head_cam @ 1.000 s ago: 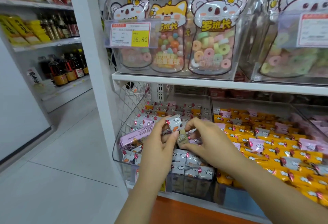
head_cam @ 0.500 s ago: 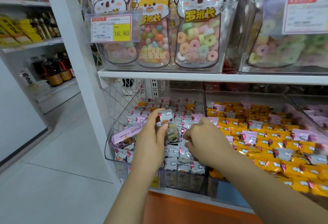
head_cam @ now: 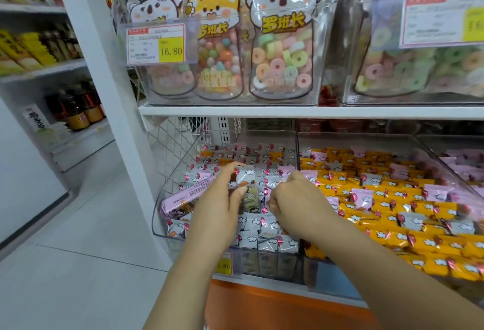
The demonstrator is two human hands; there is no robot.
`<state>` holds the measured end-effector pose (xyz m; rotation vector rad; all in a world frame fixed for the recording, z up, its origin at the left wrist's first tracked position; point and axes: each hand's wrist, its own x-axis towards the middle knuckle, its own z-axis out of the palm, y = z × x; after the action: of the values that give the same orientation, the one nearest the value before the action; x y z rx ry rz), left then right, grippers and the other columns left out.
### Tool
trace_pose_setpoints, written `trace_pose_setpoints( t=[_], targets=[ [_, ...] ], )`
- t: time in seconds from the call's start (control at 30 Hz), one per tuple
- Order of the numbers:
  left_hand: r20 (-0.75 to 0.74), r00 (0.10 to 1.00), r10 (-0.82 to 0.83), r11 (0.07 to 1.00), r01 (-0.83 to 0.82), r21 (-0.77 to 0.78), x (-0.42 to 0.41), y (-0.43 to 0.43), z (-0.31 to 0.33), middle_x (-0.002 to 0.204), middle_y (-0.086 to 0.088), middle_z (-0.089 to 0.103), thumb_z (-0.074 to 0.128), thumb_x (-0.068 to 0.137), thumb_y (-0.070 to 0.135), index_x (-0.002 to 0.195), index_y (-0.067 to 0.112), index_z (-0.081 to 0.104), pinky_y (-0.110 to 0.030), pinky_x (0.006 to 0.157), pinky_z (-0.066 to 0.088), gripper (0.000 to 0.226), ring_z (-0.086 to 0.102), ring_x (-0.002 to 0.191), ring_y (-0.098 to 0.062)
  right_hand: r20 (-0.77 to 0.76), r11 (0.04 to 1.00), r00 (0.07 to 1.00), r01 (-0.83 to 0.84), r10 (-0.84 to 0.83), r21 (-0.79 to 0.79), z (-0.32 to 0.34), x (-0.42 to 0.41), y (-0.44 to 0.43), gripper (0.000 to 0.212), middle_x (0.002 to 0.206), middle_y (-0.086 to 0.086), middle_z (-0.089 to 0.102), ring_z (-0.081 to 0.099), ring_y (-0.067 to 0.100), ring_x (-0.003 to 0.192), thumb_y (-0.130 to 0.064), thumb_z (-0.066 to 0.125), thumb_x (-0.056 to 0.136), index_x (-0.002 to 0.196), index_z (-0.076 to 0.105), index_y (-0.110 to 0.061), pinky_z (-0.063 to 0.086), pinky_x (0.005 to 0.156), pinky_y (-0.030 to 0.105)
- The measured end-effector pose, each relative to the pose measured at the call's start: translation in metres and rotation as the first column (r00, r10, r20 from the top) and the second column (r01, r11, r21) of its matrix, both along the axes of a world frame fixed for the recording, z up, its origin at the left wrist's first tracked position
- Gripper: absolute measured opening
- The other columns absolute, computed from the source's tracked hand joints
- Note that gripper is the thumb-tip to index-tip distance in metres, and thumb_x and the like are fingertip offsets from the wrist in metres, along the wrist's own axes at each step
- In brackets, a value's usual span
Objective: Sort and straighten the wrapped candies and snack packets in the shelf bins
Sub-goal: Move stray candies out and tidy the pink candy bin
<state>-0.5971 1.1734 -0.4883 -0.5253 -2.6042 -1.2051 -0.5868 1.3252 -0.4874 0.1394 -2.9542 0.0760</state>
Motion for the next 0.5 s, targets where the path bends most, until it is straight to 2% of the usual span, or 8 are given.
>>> trace_pose_setpoints(
  t=[0.07,0.17,0.27,0.33,0.4,0.43,0.5],
  targets=[
    [0.023,1.000,-0.016,0.998,0.018,-0.061,-0.002,0.003,-0.003,0.105,0.013,0.056,0.046,0.098,0.028,0.136,0.034,0.036,-0.027,0.077,0.041,0.040,0.052,0.092,-0.007,0.000,0.999,1.000,0.005,-0.005,-0.034,0.000,0.000,0.001,0.017,0.083,0.000,0.064,0.043,0.020,0.105,-0.013,0.052,0.090,0.082,0.067,-0.017,0.033,0.073,0.025],
    [0.082,0.997,0.003,0.971,0.017,-0.238,-0.009,0.008,-0.011,0.105,0.001,0.065,0.046,0.098,0.032,0.135,0.034,0.035,-0.039,0.080,0.050,0.039,0.059,0.093,-0.020,0.014,0.994,1.000,-0.020,0.022,-0.109,0.002,0.001,0.004,0.020,0.092,0.002,0.066,0.043,0.018,0.096,-0.022,0.049,0.093,0.087,0.068,-0.017,0.035,0.073,0.025],
    [0.062,0.997,0.041,0.944,-0.018,-0.330,-0.014,0.010,-0.017,0.109,-0.001,0.064,0.049,0.096,0.032,0.127,0.031,0.044,-0.038,0.077,0.051,0.031,0.058,0.099,-0.025,0.019,0.963,0.997,-0.063,0.070,-0.263,0.000,0.002,0.006,0.014,0.086,-0.007,0.066,0.037,0.012,0.098,-0.018,0.055,0.090,0.082,0.065,-0.025,0.034,0.071,0.021],
    [0.032,0.999,0.040,0.947,-0.028,-0.319,-0.014,0.011,-0.017,0.117,0.001,0.059,0.052,0.095,0.030,0.127,0.029,0.048,-0.038,0.084,0.049,0.032,0.053,0.110,-0.023,-0.035,0.914,0.996,-0.093,0.086,-0.395,-0.003,0.004,0.007,0.009,0.082,-0.014,0.061,0.035,0.007,0.097,-0.019,0.063,0.086,0.087,0.066,-0.028,0.032,0.068,0.011],
    [-0.029,0.999,0.029,0.971,-0.035,-0.236,-0.011,0.009,-0.018,0.133,0.005,0.049,0.053,0.095,0.024,0.140,0.030,0.039,-0.036,0.095,0.044,0.047,0.047,0.121,-0.017,-0.110,0.856,0.991,-0.123,0.078,-0.503,-0.005,0.008,0.008,0.011,0.081,-0.023,0.052,0.037,0.004,0.098,-0.021,0.068,0.083,0.093,0.065,-0.026,0.031,0.073,0.005],
    [-0.093,0.996,0.018,0.980,-0.035,-0.194,-0.007,0.007,-0.017,0.138,0.007,0.046,0.053,0.094,0.021,0.142,0.030,0.038,-0.036,0.098,0.042,0.051,0.047,0.122,-0.015,-0.133,0.830,0.989,-0.130,0.067,-0.542,-0.004,0.012,0.008,0.015,0.084,-0.026,0.048,0.038,0.003,0.096,-0.022,0.068,0.083,0.097,0.064,-0.026,0.032,0.077,0.004],
    [-0.202,0.978,-0.049,0.982,0.010,-0.186,0.000,0.004,-0.018,0.139,0.009,0.048,0.052,0.094,0.018,0.138,0.027,0.045,-0.038,0.101,0.042,0.045,0.051,0.119,-0.013,-0.148,0.797,0.988,-0.129,0.050,-0.590,-0.002,0.017,0.009,0.028,0.098,-0.025,0.047,0.040,-0.002,0.097,-0.023,0.067,0.084,0.111,0.059,-0.025,0.036,0.088,0.009]
  ],
)
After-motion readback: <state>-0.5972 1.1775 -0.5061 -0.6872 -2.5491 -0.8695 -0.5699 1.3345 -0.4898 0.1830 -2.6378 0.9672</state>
